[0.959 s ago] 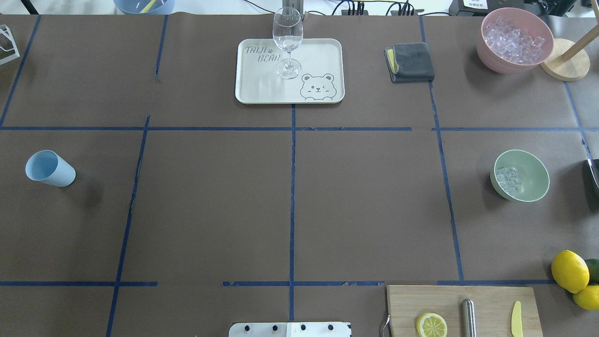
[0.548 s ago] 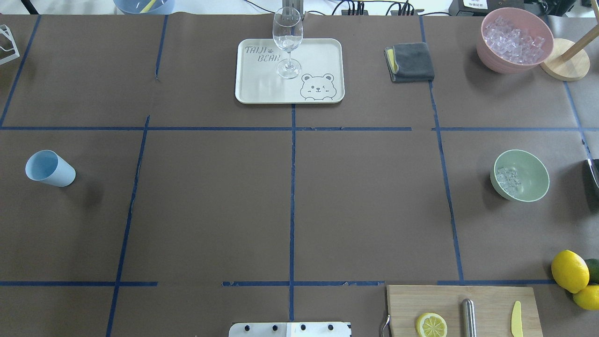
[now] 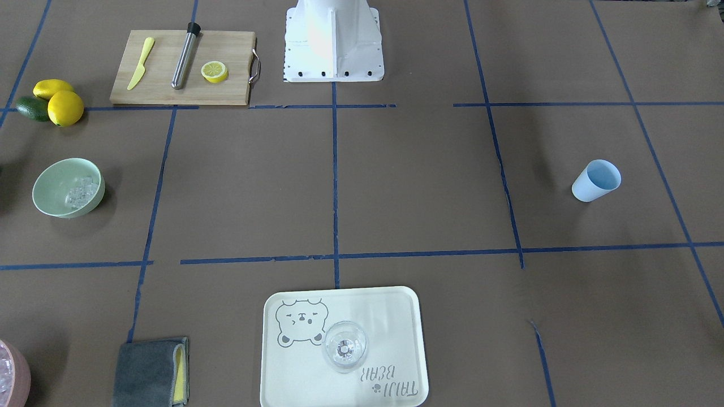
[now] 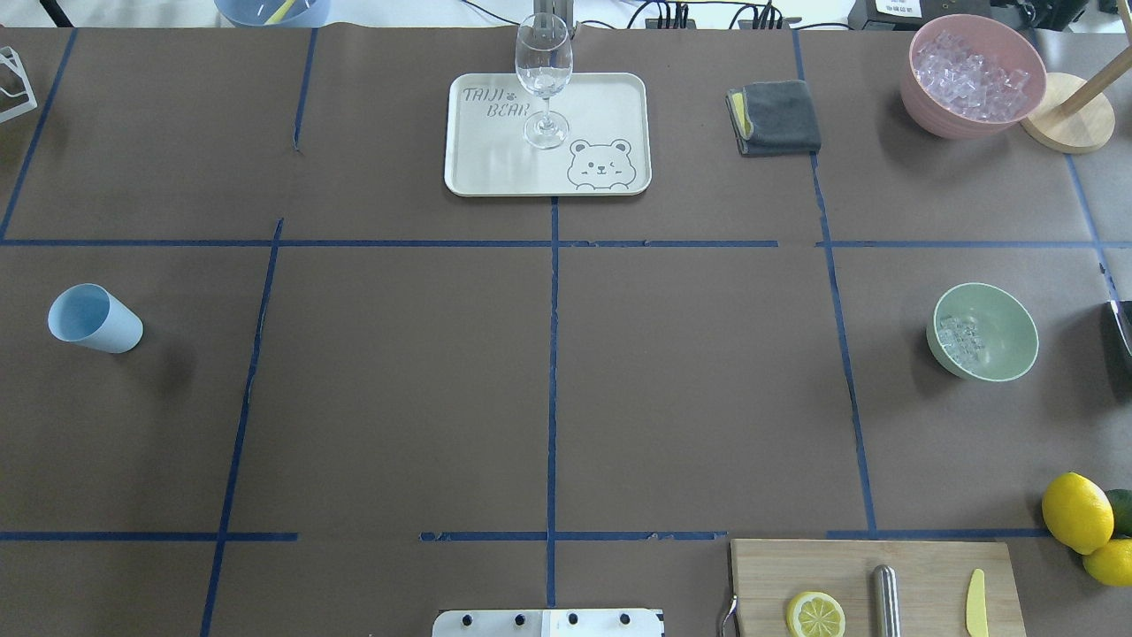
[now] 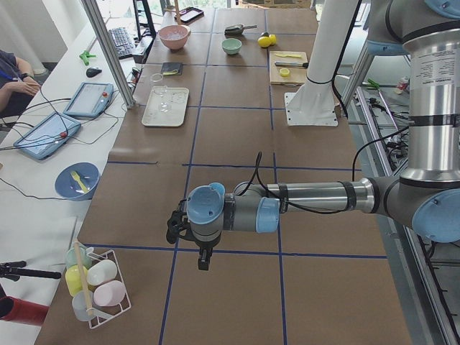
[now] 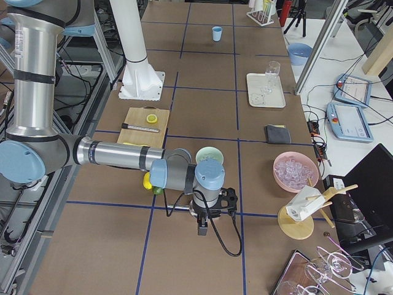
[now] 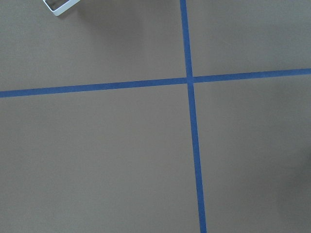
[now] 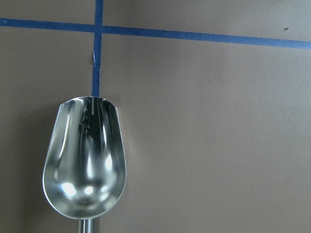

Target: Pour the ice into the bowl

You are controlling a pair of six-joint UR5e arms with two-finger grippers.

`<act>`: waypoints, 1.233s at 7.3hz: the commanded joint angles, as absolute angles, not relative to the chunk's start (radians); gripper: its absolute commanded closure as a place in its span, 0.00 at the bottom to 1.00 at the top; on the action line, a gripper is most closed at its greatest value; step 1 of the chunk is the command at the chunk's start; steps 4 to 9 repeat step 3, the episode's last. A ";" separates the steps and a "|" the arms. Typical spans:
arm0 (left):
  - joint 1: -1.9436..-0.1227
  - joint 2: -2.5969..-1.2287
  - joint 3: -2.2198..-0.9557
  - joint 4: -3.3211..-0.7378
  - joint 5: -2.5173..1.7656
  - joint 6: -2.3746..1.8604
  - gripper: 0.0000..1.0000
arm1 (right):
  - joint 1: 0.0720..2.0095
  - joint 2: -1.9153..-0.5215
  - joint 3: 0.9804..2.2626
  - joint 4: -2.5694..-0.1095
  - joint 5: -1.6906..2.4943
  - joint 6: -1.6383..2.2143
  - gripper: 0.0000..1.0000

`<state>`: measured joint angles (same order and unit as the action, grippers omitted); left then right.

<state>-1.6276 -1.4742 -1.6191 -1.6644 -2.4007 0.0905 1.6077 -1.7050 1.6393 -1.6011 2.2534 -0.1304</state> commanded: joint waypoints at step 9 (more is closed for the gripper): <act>-1.628 -1.474 -1.617 -1.664 -2.399 0.091 0.00 | 1.605 -1.706 1.644 -1.600 2.261 -0.132 0.00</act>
